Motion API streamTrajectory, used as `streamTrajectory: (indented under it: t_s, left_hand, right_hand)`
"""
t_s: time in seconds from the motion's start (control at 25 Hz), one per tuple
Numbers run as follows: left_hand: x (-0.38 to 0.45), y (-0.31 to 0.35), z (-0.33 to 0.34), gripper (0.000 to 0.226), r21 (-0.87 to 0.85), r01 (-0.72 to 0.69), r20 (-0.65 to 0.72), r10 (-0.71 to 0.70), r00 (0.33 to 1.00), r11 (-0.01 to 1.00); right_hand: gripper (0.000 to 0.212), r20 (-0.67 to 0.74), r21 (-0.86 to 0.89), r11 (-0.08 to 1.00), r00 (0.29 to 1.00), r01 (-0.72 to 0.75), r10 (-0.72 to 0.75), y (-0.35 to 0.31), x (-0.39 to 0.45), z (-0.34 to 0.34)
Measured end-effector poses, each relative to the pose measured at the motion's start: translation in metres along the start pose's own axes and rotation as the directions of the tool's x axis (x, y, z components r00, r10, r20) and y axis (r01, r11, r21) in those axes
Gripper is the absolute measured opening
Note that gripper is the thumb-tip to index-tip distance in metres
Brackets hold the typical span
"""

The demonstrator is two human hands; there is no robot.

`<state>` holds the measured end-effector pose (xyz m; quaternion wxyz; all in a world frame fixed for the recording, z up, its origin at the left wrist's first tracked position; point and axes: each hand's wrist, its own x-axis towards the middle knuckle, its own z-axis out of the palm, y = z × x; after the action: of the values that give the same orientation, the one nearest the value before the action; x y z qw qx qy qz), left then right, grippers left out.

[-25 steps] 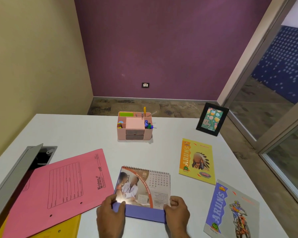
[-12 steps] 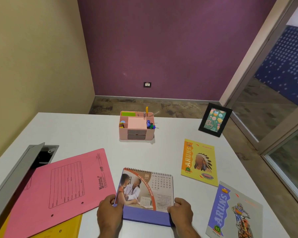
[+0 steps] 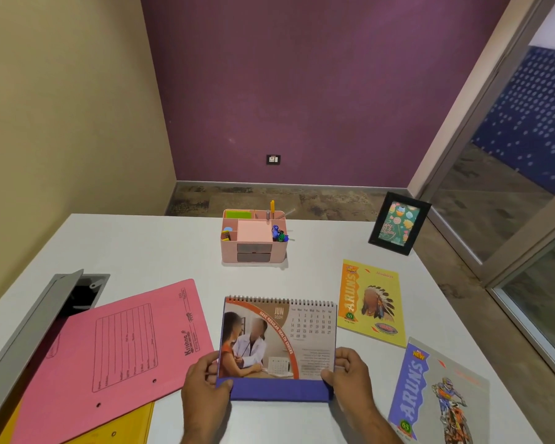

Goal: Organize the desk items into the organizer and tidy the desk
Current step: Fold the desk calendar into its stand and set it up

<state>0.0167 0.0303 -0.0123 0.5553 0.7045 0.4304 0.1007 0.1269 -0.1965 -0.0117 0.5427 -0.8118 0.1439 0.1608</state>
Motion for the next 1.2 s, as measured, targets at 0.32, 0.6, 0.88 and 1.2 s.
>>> streamTrajectory:
  t_s: [0.32, 0.6, 0.88, 1.2]
  left_hand:
    - [-0.005, 0.0, 0.001, 0.034, 0.027, -0.214, 0.092, 0.21, 0.973, 0.977]
    - [-0.008, 0.001, -0.006, 0.04, 0.065, -0.162, 0.206, 0.146, 0.968, 0.985]
    - [-0.013, 0.012, -0.012, 0.053, 0.171, -0.133, 0.241, 0.089, 0.966, 0.976]
    - [0.022, 0.038, -0.045, 0.044, 0.189, -0.258, 0.154, 0.231, 0.961, 0.947]
  right_hand:
    - [0.034, 0.075, -0.127, 0.98, 0.987, 0.15, -0.141, -0.001, 0.005, -0.011]
    - [0.029, 0.171, -0.347, 0.923, 0.979, 0.168, -0.114, -0.011, -0.003, -0.007]
    - [0.018, 0.113, -0.517, 0.847, 0.991, 0.121, -0.073, -0.009, 0.002, 0.006]
    - [0.012, 0.09, -0.408, 0.897, 0.985, 0.173, -0.149, -0.109, 0.0, 0.042]
